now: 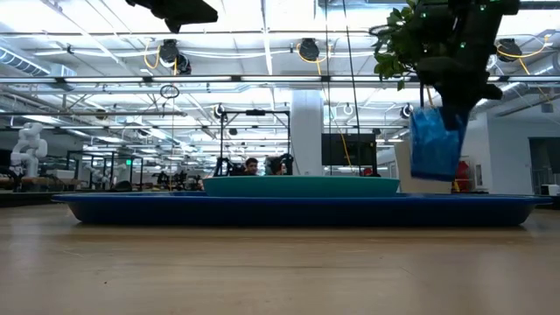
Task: Pick and place plate/cup/fork/spoon on tray
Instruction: Put the blue cup on the blue tray to the top right of the light blue plate
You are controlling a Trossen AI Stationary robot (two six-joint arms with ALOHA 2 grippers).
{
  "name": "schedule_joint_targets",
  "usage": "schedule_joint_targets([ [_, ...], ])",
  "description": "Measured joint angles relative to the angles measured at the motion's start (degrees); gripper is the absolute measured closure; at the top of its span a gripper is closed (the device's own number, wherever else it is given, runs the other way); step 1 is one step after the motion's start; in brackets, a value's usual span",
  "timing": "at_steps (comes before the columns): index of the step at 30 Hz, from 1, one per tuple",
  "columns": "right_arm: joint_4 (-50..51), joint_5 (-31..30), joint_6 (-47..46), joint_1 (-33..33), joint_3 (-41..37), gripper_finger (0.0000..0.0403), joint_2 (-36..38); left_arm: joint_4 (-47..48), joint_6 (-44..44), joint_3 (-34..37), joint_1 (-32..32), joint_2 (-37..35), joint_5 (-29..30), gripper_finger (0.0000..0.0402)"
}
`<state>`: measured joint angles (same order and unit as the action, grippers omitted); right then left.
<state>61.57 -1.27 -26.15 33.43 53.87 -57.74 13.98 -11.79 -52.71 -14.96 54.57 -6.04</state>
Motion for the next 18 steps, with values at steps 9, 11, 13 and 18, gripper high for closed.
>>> schedule_joint_targets([
  [9,-2.2,2.9,-0.8,-0.1,4.3,0.0403,-4.4,-0.5,0.0,0.0,0.0,0.0,0.0,0.0334],
  [11,-3.0,3.3,-0.3,-0.4,5.0,0.0403,-6.9,-0.5,0.0,0.0,0.0,0.0,0.0,0.0334],
  [13,-3.3,3.1,0.7,-0.8,6.3,0.0403,-9.9,-0.5,-0.1,0.0,0.0,0.0,0.0,0.0334],
  [18,-3.4,2.8,3.3,-0.9,11.7,0.0403,-16.3,-0.5,-0.4,0.0,0.0,0.0,0.0,0.0334],
])
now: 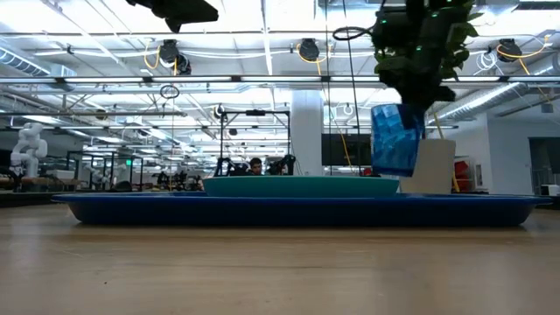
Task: Pick and place plate/cup/fork/spoon on tray
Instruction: Put the blue cup on the blue tray to the top right of the light blue plate
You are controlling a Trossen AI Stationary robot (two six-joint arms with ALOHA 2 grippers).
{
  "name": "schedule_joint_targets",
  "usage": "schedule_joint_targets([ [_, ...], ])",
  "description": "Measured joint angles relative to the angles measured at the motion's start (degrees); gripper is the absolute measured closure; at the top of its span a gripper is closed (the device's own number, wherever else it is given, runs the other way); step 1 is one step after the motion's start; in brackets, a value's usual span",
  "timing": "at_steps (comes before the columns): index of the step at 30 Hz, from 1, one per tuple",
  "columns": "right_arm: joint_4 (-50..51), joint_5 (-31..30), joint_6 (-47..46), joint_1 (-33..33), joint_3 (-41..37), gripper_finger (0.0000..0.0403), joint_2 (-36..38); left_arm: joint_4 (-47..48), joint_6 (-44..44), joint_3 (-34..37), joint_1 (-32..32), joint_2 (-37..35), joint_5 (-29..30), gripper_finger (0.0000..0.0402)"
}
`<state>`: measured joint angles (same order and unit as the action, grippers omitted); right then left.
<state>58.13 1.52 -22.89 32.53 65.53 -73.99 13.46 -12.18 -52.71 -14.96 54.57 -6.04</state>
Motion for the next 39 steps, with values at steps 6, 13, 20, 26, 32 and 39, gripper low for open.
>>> schedule_joint_targets([
  [6,-0.1,0.0,1.9,0.0,5.4,0.0403,-5.7,0.6,-0.4,0.0,0.0,0.0,0.0,0.0334],
  [13,0.1,0.1,2.7,0.0,6.2,0.0403,-10.0,1.5,-0.8,0.0,0.0,0.0,0.0,0.0334],
  [20,-1.2,0.1,3.1,0.0,6.2,0.0403,-11.1,1.5,-0.8,0.0,0.0,0.0,0.0,0.0334],
  [26,-1.9,0.1,3.0,0.0,6.2,0.0403,-11.2,1.4,-1.2,0.0,0.0,0.0,0.1,0.0334],
  [32,-2.5,0.3,3.0,-0.7,6.2,0.0403,-12.8,1.4,-1.0,0.0,0.0,0.0,0.1,0.0334],
  [39,-2.7,0.1,3.0,-0.9,6.2,0.0403,-13.1,1.4,-1.0,0.0,0.0,0.0,0.1,0.0334],
])
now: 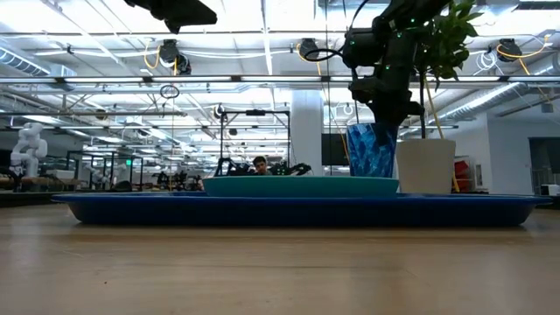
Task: Pick and place plate/cup/fork/spoon on tray
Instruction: Put the blue cup on the blue tray to the top right of the light blue plate
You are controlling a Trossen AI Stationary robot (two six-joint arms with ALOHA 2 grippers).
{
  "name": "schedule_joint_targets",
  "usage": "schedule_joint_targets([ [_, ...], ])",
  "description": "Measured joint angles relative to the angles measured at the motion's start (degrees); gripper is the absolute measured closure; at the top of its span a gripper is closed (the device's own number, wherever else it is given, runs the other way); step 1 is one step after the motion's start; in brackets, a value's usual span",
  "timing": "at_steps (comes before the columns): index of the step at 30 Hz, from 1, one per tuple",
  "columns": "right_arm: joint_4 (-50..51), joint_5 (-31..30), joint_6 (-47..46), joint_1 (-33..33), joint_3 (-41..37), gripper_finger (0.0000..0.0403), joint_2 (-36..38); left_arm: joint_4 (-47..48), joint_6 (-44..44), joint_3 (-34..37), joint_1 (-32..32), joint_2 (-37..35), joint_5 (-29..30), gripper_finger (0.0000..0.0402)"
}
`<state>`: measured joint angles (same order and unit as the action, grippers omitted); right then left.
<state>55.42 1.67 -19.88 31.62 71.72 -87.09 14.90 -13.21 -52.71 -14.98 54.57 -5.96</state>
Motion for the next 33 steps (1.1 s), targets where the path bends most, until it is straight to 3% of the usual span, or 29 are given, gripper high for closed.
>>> schedule_joint_targets([
  [24,0.1,-1.6,-0.6,-1.0,-0.1,0.0403,-1.0,0.0,0.0,0.0,0.0,0.0,0.0,0.0334],
  [33,-2.0,-1.4,-1.6,-1.0,-3.9,0.0403,-0.9,0.0,0.0,0.0,0.0,0.0,0.0,0.0334],
])
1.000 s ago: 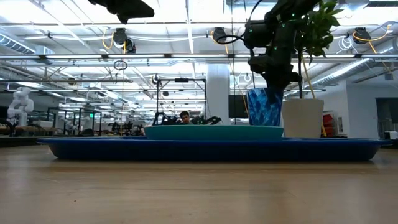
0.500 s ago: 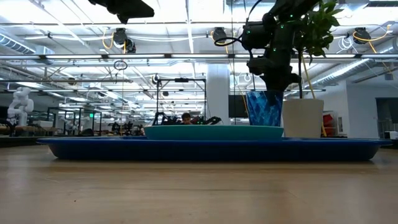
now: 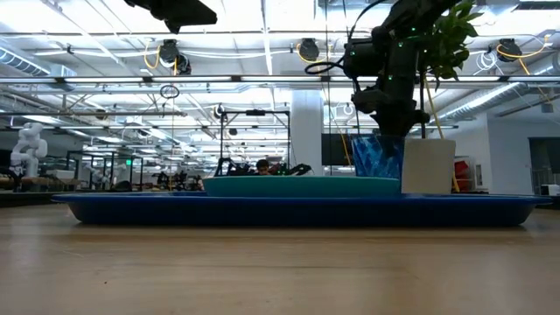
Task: Pick and place plate/cup/fork/spoon on tray
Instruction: Put the blue cup on the blue tray to the top right of the light blue plate
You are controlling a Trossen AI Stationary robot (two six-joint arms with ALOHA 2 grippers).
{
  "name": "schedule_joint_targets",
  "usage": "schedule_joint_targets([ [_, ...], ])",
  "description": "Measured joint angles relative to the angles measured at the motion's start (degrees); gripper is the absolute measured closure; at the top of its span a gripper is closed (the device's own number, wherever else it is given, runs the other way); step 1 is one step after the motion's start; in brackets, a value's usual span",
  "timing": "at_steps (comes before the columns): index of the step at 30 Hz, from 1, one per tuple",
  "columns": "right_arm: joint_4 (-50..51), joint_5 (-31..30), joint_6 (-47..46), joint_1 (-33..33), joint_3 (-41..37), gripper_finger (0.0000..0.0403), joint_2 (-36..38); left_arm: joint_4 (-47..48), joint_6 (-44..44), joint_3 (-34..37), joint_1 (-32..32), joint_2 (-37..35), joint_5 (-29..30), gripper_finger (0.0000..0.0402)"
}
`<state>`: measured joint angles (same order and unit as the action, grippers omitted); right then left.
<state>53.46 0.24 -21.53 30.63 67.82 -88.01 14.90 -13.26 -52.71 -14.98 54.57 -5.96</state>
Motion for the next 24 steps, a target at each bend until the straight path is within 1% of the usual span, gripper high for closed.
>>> schedule_joint_targets([
  [12,-1.2,0.1,0.5,0.0,-0.4,0.0401,0.0,0.0,0.0,0.0,0.0,0.0,0.0,0.0334],
  [15,-1.8,0.0,0.6,0.0,-0.4,0.0388,0.0,0.0,0.0,0.0,0.0,0.0,0.0,0.0334],
  [24,-1.6,0.1,-0.1,0.0,-0.6,0.0329,0.2,0.1,0.0,0.0,0.0,0.0,0.0,0.0334],
])
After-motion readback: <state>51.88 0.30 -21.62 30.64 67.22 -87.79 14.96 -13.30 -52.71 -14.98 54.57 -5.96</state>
